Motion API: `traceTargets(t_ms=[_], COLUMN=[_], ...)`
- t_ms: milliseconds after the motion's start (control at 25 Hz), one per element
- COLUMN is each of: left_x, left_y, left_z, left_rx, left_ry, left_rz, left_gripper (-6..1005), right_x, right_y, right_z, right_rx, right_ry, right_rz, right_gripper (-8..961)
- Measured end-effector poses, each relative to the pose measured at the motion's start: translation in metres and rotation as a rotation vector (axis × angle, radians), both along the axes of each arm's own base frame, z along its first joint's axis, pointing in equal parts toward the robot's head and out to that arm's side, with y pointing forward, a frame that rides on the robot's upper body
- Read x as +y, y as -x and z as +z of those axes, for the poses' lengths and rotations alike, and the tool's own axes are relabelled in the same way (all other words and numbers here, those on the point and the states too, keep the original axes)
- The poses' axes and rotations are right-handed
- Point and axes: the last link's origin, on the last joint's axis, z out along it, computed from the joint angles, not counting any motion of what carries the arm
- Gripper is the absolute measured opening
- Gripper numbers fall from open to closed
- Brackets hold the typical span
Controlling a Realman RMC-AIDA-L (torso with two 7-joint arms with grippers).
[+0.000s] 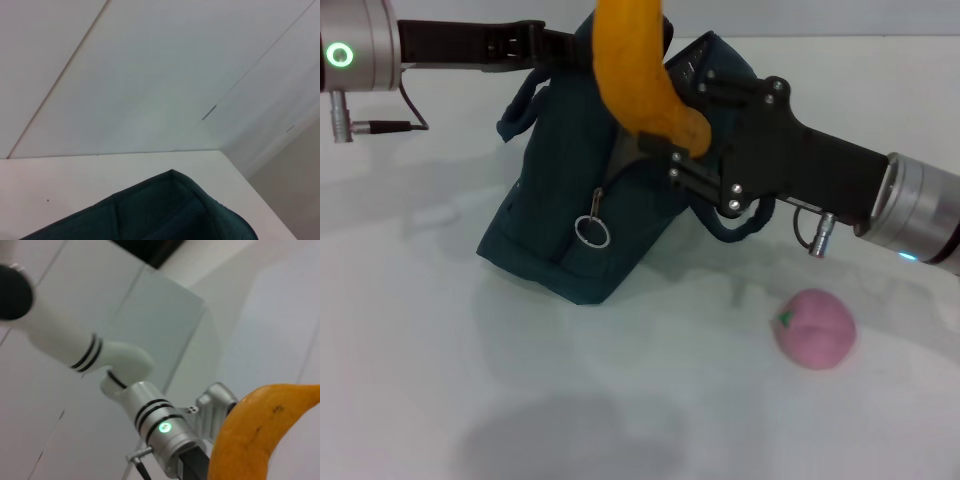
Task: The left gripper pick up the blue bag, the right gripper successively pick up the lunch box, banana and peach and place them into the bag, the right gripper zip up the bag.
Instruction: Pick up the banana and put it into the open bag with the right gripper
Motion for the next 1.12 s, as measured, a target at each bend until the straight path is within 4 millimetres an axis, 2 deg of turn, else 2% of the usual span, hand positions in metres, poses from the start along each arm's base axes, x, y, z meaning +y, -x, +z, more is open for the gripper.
traceTargets(t_ms=[280,480,680,1120], left_x=[0.000,-0.001,-0.003,-0.006], left_y=[-0.001,-0.002,-0.005,-0.003], left_z=[0.000,-0.001,-0.003,-0.005], left_rx=[-0.011,-0.012,-0.024,-0.033], left_ry=[-0.001,0.003,0.012,0.012], left_rz=[-0.004,-0.010,-0.022,-0.029], left_gripper=[55,55,55,55], right_x=[-0.005,-0.008,-0.003,0.007], right_y=[-0.012,-0.001,0.012,0.008], right_z=[0.004,0.010,0.010,0.012], right_rx=[0.046,0.086,0.089,0.067], right_ry=[0.020,0.003,0.008,-0.071], right_rz=[-0.064,0.010,0.051,0.026], right_gripper=[458,460,462,466])
